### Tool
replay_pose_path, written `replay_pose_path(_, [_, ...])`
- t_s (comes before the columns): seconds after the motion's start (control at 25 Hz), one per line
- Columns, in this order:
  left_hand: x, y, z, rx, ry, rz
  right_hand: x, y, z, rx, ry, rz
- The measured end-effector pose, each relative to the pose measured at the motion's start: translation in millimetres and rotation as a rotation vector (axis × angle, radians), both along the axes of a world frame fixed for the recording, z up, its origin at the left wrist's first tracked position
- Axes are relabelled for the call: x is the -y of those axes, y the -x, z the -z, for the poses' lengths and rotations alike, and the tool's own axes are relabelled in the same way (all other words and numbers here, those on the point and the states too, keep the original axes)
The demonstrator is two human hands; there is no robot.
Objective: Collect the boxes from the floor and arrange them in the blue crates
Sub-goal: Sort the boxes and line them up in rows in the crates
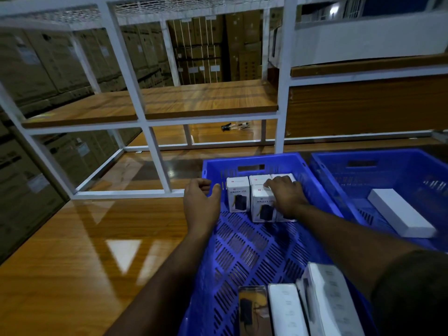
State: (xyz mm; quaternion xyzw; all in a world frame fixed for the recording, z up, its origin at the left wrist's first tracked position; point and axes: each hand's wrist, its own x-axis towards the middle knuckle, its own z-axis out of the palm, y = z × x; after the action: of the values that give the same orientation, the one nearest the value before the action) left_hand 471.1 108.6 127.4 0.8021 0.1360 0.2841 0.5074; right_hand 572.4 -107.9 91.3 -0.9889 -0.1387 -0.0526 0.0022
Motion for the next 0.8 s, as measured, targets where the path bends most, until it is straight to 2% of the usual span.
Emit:
replay_pose_path(0.16, [5, 2, -1, -0.009, -0.134, 0.028, -2, 3, 12, 0.11, 0.099, 0.024])
replay_pose_path(0.32, [15, 7, -2, -0.029, -0.385, 0.103, -1, 5, 11, -0.055, 0.098, 0.067])
replay_pose_path(0.4, [17, 7, 2, -0.063, -0.467, 0.16, 0, 12, 5, -0.127, 0.025, 0.089])
replay_pose_path(0.52, [18, 6, 6, -0.106, -0.536, 0.234, -1, 27, -11, -0.13, -0.221, 0.08])
replay_pose_path(0.6, [20, 7, 6, -0.114, -0.571, 0.245, 7, 40, -22, -0.2, -0.329, 0.052])
replay_pose_path(0.68, [23, 11, 5, -0.13, -0.581, 0.264, 19, 58, -33, -0.316, -0.287, 0.035])
replay_pose_path(0.8, [29, 17, 6, -0.191, -0.608, 0.341, 34, 93, -51, -0.545, -0.099, 0.011])
